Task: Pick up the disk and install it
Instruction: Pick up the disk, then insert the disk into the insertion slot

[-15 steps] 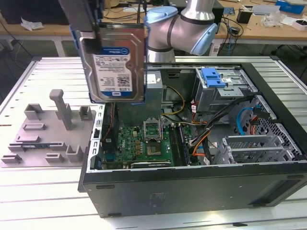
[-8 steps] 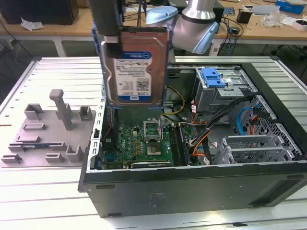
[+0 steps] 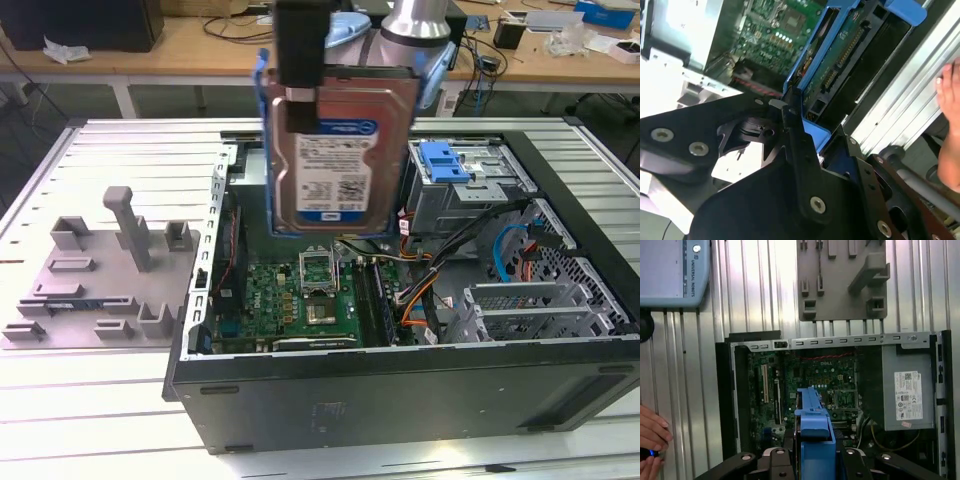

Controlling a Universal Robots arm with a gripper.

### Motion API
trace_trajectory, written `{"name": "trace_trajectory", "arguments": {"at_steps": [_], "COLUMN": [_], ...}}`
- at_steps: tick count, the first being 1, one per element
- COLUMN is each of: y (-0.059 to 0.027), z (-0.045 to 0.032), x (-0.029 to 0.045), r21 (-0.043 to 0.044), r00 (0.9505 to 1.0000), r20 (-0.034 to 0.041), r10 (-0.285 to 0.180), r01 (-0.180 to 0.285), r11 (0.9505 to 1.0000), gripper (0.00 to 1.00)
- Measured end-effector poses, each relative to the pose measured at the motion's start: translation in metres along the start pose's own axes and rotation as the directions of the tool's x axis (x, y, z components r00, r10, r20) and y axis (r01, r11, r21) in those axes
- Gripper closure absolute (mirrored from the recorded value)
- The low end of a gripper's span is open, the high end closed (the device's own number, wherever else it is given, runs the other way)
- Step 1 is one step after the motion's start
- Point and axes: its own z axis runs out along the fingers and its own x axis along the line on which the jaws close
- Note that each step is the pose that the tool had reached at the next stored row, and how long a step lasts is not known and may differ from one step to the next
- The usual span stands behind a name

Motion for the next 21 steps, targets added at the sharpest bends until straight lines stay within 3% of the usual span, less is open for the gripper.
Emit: {"name": "trace_trajectory", "arguments": {"at_steps": [10,21], "y": [-0.0433,-0.0457], "z": [0.0005,0.0005], "x": [0.012,0.0119], "r21": [-0.0001,-0.0001], "r00": [1.0,1.0], "r20": [0.0012,0.0011], "r10": [0.0,0.0], "r01": [0.0,0.0], "r11": [1.0,1.0], "gripper": [0.63,0.63]}}
